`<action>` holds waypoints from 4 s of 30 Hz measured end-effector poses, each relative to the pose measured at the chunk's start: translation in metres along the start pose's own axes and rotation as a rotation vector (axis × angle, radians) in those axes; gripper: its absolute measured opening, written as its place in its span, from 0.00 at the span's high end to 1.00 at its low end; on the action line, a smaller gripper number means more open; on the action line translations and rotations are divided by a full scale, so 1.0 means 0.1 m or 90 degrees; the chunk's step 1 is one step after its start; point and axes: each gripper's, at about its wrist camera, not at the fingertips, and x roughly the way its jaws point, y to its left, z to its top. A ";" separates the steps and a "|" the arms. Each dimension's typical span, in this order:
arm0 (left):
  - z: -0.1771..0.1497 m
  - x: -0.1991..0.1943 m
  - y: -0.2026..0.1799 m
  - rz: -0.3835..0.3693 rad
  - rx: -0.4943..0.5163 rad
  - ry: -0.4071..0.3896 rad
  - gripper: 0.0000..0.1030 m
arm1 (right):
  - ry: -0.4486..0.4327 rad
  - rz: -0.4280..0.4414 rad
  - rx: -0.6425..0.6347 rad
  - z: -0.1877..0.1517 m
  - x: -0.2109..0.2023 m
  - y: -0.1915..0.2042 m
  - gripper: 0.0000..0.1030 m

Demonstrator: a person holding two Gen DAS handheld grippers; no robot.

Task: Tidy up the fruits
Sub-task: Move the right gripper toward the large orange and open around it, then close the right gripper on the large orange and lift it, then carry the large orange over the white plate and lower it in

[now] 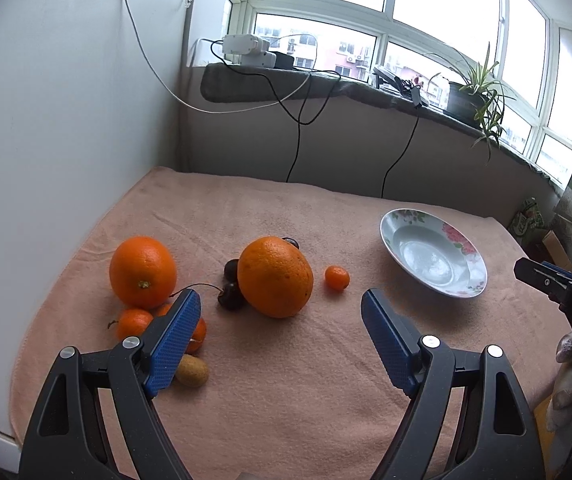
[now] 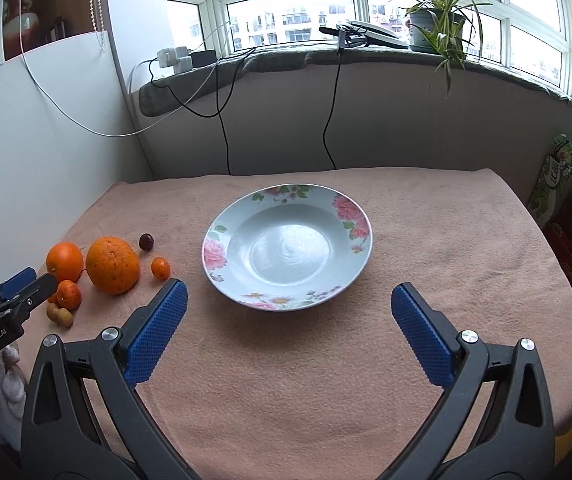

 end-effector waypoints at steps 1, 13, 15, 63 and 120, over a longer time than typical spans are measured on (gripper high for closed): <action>-0.01 0.01 0.02 0.001 -0.002 0.002 0.20 | 0.005 0.015 -0.005 0.03 0.05 0.04 0.00; -0.06 0.16 0.14 -0.030 -0.039 0.020 0.20 | 0.040 0.140 -0.067 0.23 0.52 0.52 0.00; -0.06 0.21 0.13 -0.035 -0.036 0.022 0.24 | 0.057 0.159 -0.086 0.26 0.63 0.63 0.00; -0.05 0.74 0.24 -0.077 -0.119 0.081 0.58 | 0.295 0.425 -0.132 0.24 1.93 1.72 0.22; 0.15 0.98 -1.58 -0.275 0.051 0.133 0.58 | 0.220 0.220 0.038 0.40 1.18 -0.53 0.23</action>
